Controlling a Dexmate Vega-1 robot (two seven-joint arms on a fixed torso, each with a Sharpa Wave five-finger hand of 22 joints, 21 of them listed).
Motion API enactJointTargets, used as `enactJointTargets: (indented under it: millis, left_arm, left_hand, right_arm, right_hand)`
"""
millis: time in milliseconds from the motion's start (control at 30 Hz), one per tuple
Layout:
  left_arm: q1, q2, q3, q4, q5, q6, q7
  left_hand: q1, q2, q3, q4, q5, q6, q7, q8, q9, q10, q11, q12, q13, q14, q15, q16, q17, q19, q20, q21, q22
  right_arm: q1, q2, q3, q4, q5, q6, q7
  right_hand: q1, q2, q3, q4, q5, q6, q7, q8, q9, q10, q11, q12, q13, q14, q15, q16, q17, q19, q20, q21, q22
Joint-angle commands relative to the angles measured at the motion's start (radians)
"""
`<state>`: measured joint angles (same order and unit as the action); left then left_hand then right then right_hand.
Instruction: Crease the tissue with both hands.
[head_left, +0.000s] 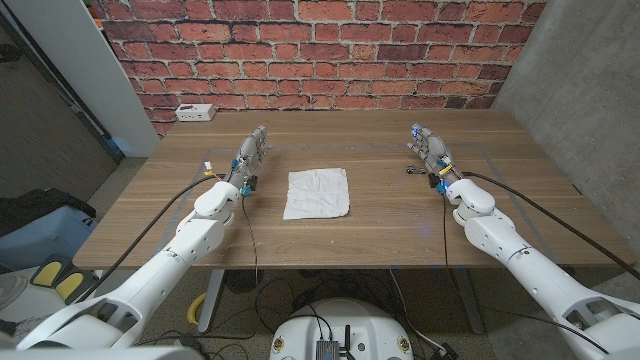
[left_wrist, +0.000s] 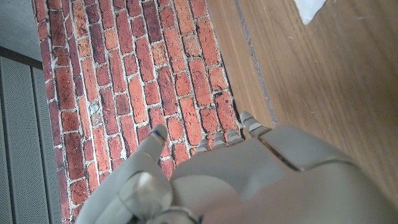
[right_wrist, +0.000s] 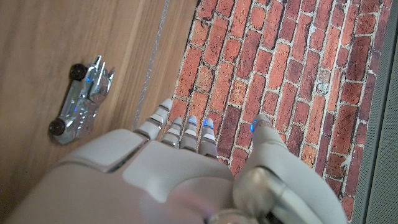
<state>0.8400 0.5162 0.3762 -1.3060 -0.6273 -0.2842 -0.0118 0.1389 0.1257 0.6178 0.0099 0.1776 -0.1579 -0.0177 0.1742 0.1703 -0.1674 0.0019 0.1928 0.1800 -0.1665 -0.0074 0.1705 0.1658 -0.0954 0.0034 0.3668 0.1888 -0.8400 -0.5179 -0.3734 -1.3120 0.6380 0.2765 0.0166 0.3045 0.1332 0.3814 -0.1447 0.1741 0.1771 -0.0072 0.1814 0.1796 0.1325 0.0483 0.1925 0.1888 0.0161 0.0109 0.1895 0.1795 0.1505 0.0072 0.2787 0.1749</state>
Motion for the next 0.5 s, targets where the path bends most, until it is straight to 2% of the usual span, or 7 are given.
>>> enactJointTargets:
  millis: [33,200,233,300,367,500]
  left_arm:
    - [-0.004,0.015,0.013,-0.016,0.039,0.014,0.029]
    - [0.003,0.036,0.02,-0.051,0.083,0.03,0.069]
    - [0.007,0.045,0.023,-0.068,0.105,0.037,0.092]
    - [0.013,0.053,0.025,-0.086,0.129,0.044,0.118]
    - [0.016,0.064,0.029,-0.104,0.15,0.058,0.136]
    - [0.02,0.081,0.035,-0.13,0.174,0.082,0.148]
  left_hand:
    - [0.009,0.037,0.008,0.0,0.007,-0.007,0.001,0.006,0.002,-0.009,-0.002,0.005,0.001,-0.044,0.0,0.007,0.002,-0.006,-0.001,0.006,0.003]
    - [0.01,0.033,0.006,-0.002,0.006,-0.007,-0.002,0.006,0.002,-0.008,-0.002,0.006,0.001,-0.044,-0.002,0.007,0.002,-0.008,0.001,0.005,0.003]
    - [0.01,0.032,0.006,-0.003,0.006,-0.006,-0.003,0.006,0.002,-0.008,-0.002,0.006,0.001,-0.043,-0.001,0.007,0.001,-0.01,0.004,0.004,0.003]
    - [0.011,0.023,0.0,-0.007,0.004,0.006,-0.009,0.01,0.002,-0.004,0.01,0.007,0.002,-0.042,0.013,0.007,0.001,-0.016,0.032,0.0,0.003]
    - [0.012,0.021,-0.002,-0.01,0.003,0.021,-0.012,0.015,0.003,0.009,0.016,0.012,0.002,-0.033,0.021,0.01,0.001,-0.014,0.042,-0.001,0.003]
    - [0.015,0.023,-0.001,-0.013,0.003,0.035,-0.005,0.018,0.003,0.023,0.015,0.016,0.002,-0.023,0.018,0.013,0.002,-0.008,0.052,0.0,0.003]
  right_arm:
    - [0.001,-0.01,-0.009,-0.015,-0.023,-0.023,-0.027]
    - [0.011,-0.019,-0.019,-0.023,-0.045,-0.037,-0.035]
    - [0.014,-0.027,-0.025,-0.034,-0.06,-0.048,-0.043]
    - [0.015,-0.038,-0.031,-0.049,-0.077,-0.062,-0.054]
    - [0.014,-0.046,-0.036,-0.062,-0.091,-0.073,-0.065]
    - [0.013,-0.058,-0.042,-0.08,-0.11,-0.09,-0.075]
  right_hand:
    - [0.01,0.0,0.009,0.0,0.004,0.007,0.001,0.007,0.002,0.006,0.002,0.006,0.004,0.011,0.0,0.006,0.003,0.01,0.001,0.005,0.003]
    - [0.013,0.001,0.011,-0.002,0.004,0.008,-0.001,0.008,0.002,0.007,0.002,0.006,0.004,0.011,0.004,0.005,0.003,0.009,0.003,0.003,0.003]
    - [0.015,0.001,0.011,-0.003,0.004,0.008,-0.002,0.008,0.002,0.007,0.002,0.006,0.004,0.012,0.009,0.006,0.003,0.007,0.01,0.001,0.003]
    - [0.018,0.001,0.012,-0.003,0.004,0.01,-0.004,0.008,0.002,0.006,0.002,0.006,0.004,0.017,0.017,0.008,0.003,0.007,0.02,0.0,0.003]
    - [0.02,0.002,0.012,-0.004,0.003,0.013,-0.006,0.009,0.003,0.009,0.003,0.007,0.004,0.023,0.027,0.01,0.003,0.01,0.034,-0.001,0.003]
    - [0.023,0.002,0.013,-0.003,0.003,0.023,0.003,0.013,0.003,0.019,0.001,0.01,0.004,0.032,0.03,0.013,0.004,0.015,0.036,-0.002,0.004]
